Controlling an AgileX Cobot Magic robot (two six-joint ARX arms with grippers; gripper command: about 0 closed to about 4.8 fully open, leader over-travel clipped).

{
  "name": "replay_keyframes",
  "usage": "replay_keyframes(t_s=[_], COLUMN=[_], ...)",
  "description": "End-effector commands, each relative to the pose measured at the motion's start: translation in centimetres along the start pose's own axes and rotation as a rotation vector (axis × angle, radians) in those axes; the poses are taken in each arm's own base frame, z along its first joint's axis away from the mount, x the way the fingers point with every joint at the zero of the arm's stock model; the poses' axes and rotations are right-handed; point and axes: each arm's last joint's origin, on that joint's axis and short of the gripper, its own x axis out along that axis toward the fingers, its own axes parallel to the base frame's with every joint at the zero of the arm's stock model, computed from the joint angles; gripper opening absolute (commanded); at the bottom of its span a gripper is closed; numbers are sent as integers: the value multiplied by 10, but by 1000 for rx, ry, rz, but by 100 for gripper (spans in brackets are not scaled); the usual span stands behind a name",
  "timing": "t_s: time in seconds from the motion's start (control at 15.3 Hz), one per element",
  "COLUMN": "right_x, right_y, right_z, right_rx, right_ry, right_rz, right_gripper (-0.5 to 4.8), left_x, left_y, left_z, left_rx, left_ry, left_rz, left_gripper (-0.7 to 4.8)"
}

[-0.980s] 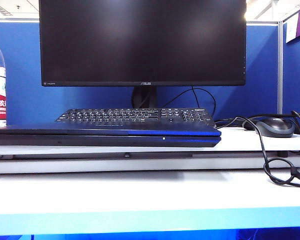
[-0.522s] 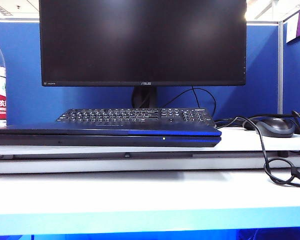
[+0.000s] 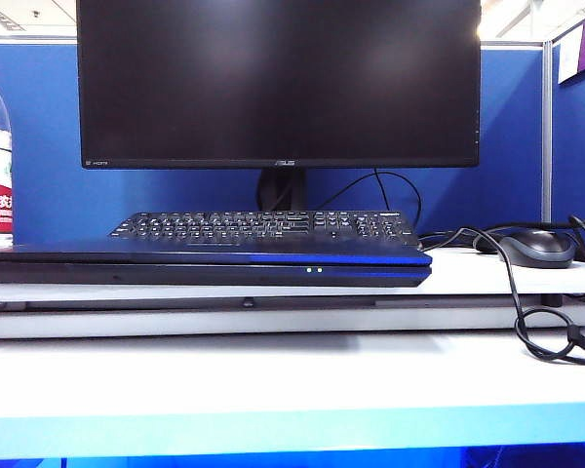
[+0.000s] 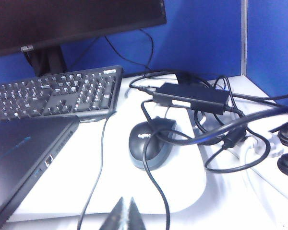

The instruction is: Close the lid of the black laptop.

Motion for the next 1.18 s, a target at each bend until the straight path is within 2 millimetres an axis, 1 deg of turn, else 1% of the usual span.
replay_keyframes(t_s=[0.07, 0.59, 1.18], right_x=[0, 0, 0], right_y=[0, 0, 0], right_z=[-2, -2, -1], right_rx=[-37, -143, -137], right_ry=[-2, -4, -4], right_rz=[-3, -3, 3], right_gripper=[-4, -4, -4], left_x=[0, 0, 0], left_y=[0, 0, 0], left_z=[1, 1, 1], left_rx=[2, 2, 2], left_ry=[-12, -12, -12], left_rz=[-2, -2, -2], left_gripper=[-4, -4, -4])
